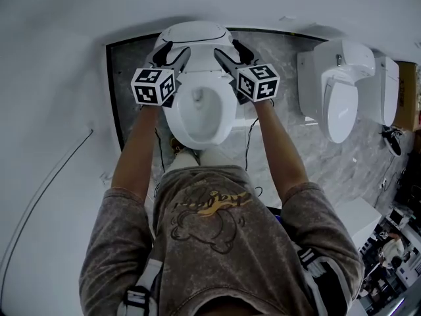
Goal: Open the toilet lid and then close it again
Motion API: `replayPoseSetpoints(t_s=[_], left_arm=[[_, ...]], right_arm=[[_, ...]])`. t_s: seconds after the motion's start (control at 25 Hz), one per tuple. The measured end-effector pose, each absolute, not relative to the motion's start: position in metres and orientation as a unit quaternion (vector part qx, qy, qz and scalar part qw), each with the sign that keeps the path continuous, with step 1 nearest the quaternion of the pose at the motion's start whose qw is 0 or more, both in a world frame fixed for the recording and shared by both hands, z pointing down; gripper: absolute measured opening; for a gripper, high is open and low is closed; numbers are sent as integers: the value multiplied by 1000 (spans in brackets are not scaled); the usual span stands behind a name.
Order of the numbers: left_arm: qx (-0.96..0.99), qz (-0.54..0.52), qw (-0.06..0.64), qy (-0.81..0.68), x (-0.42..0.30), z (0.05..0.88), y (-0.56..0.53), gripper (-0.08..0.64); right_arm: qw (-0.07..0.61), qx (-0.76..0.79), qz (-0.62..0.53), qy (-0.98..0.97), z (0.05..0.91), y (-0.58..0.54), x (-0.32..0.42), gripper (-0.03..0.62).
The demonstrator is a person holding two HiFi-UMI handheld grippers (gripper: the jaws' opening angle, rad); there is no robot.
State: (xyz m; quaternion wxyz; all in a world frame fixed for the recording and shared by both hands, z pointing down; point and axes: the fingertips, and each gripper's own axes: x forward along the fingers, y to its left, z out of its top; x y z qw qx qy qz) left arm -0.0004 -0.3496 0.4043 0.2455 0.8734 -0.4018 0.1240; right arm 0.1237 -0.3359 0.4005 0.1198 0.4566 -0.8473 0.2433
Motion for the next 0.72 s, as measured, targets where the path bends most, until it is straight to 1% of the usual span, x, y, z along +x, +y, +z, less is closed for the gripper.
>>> replayPoseSetpoints(t_s=[0.4,0.72], left_arm=[[891,113,251,-361,-4,396,-285,236],[890,116,270,-349,-2,404,-222,221]], right_arm=[[110,473,258,-835,395,-275,123,279],[77,466,282,-835,398,-213,129,278]])
